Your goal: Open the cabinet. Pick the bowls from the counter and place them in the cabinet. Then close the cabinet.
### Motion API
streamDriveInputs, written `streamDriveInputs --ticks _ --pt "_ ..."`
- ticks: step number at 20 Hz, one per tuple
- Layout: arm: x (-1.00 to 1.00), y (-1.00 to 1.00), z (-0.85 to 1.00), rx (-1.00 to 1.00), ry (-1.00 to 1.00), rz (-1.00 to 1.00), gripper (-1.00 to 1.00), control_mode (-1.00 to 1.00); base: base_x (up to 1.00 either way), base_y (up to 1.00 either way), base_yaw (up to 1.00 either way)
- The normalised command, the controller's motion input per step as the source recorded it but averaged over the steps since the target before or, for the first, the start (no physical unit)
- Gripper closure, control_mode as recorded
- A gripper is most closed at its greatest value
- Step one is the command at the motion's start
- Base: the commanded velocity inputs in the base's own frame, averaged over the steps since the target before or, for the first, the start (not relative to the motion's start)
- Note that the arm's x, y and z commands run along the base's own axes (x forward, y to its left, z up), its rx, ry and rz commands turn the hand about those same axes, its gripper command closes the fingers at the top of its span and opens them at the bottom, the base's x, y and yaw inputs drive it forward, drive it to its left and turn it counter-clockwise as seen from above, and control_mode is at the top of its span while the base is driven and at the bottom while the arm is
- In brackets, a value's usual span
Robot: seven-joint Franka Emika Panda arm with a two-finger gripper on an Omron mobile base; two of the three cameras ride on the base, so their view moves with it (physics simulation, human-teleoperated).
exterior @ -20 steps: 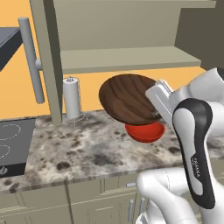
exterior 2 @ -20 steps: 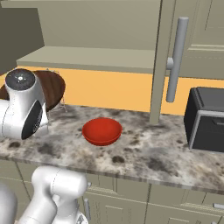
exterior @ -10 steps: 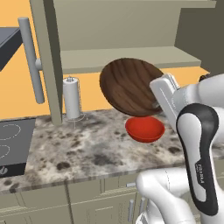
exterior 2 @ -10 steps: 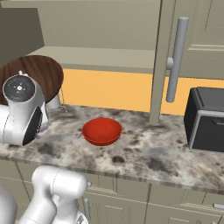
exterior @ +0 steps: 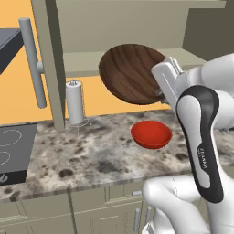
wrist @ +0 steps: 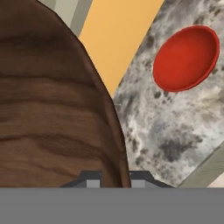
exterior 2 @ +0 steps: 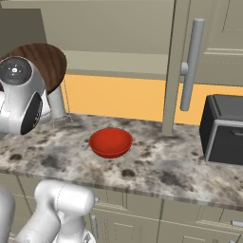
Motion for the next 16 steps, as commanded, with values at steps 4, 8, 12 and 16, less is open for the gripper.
streamDriveInputs --ticks 4,8,12,16 --pt "0.39 0.0 0.34 0.0 -0.01 0.0 1.0 -1.0 0.0 0.0 0.0" --pt "0.47 0.05 0.14 0.0 -0.06 0.0 1.0 -1.0 0.0 0.0 0.0" --pt "0.5 0.08 0.05 0.0 -0.04 0.0 1.0 -1.0 0.0 0.0 0.0" --pt "0.49 0.07 0.0 0.0 -0.05 0.0 1.0 -1.0 0.0 0.0 0.0"
